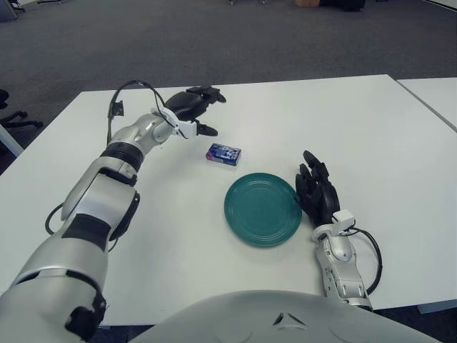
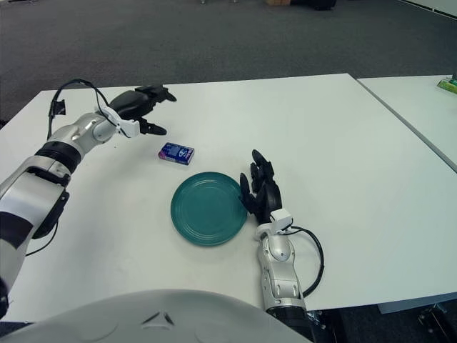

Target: Put the gum into the plate.

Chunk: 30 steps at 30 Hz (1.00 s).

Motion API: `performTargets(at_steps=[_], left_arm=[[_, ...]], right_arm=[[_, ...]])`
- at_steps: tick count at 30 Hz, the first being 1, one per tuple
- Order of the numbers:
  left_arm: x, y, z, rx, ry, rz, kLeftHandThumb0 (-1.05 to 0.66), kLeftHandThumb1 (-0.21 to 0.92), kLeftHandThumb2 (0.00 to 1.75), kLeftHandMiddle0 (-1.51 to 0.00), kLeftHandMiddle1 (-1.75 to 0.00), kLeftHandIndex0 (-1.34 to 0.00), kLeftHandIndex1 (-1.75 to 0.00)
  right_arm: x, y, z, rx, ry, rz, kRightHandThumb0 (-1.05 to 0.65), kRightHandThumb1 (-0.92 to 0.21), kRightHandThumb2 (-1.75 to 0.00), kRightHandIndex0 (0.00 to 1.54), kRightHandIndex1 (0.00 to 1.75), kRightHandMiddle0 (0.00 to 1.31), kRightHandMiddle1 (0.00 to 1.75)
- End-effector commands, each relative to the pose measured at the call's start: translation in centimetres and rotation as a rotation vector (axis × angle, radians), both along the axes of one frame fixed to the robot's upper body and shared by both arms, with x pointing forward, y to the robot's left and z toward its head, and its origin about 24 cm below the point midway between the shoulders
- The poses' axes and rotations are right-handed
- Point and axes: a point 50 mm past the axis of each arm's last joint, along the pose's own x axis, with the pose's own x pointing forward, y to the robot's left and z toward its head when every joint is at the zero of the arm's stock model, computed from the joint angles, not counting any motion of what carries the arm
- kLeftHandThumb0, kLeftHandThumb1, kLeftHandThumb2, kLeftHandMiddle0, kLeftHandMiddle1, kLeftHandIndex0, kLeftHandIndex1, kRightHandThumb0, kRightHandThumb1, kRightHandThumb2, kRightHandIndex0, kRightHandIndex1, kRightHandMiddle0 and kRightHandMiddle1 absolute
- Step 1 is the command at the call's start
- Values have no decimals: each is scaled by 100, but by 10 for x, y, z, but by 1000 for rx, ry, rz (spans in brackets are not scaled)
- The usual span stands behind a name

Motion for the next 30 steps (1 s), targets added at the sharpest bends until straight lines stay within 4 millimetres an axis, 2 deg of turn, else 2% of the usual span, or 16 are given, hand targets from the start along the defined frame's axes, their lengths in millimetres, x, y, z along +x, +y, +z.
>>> performTargets(at_steps=[1, 8, 23, 24, 30], left_arm=[[5, -7, 6, 47, 8, -10, -83, 90, 13, -22, 0, -17, -120], [5, -17, -6, 99, 92, -17, -78, 87, 11, -21, 0, -17, -130], [0, -29, -29, 168, 305, -7, -73, 82, 14, -20, 0, -7, -146], [0, -29, -30, 173, 313, -6, -73, 80, 15, -20, 0, -7, -145], [-2, -31, -38, 187, 362, 12, -70, 60, 50, -19, 0, -7, -140]], right_arm=[[-7, -2, -19, 16, 99, -26, -75, -92, -62, 18, 2, 0, 48], [-8, -5, -19, -18, 85, -38, -75, -92, -67, 21, 2, 0, 51], [-10, -9, -22, -41, 88, -44, -77, -92, -70, 22, 1, 0, 49], [-10, -9, -22, -42, 88, -44, -77, -92, -70, 22, 1, 0, 49], [-10, -11, -24, -50, 92, -47, -78, -92, -71, 22, 1, 0, 47]])
